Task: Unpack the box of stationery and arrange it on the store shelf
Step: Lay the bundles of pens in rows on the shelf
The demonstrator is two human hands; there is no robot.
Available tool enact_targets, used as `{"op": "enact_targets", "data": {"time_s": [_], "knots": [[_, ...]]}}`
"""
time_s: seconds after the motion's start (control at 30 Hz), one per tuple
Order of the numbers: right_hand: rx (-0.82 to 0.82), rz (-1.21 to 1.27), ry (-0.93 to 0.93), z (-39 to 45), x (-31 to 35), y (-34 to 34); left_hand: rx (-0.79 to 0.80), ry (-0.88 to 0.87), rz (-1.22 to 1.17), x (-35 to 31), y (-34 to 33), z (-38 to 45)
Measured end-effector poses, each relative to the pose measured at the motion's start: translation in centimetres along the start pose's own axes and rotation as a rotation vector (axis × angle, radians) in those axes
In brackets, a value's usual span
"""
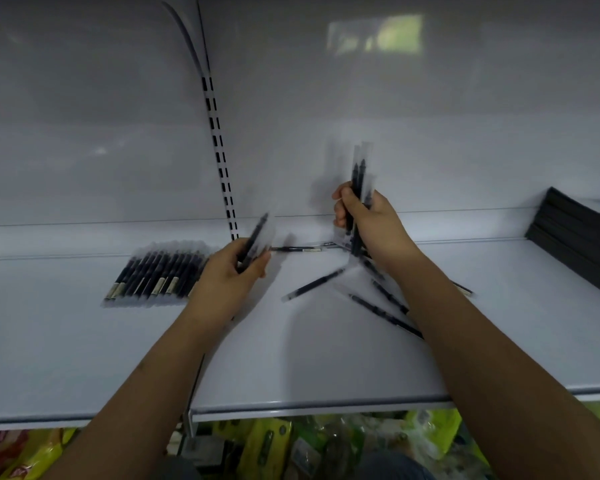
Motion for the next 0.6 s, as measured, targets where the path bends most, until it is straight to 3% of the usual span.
{"op": "enact_targets", "data": {"time_s": [0.13, 0.27, 0.5, 0.6], "knots": [[-0.038, -0.07, 0.048, -0.2, 3.6, 2.0, -0.134, -0.031, -0.246, -0.9, 0.5, 0.1], [-0.028, -0.103, 0.027, -3.2, 4.5, 6.3, -0.058, -0.06, -0.416, -1.0, 0.1, 0.1], [-0.119, -0.178, -0.123, -10.4, 0.2, 9.8, 0.094, 0.135, -0.398, -0.1, -1.3, -0.9], [-0.124, -0.182, -0.148, -11.7, -0.9, 9.3, 0.044, 0.185, -0.404, -0.2, -1.5, -0.8]]}}
Point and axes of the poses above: each hand's wrist, its own z-axis towards the middle knuckle, its own y-axis out of the back of the hand, x = y × z, the point moved 2 cm from there along z, towards the middle knuckle, and after that the axes turned 1 degree about y, right-handed, at the moved point
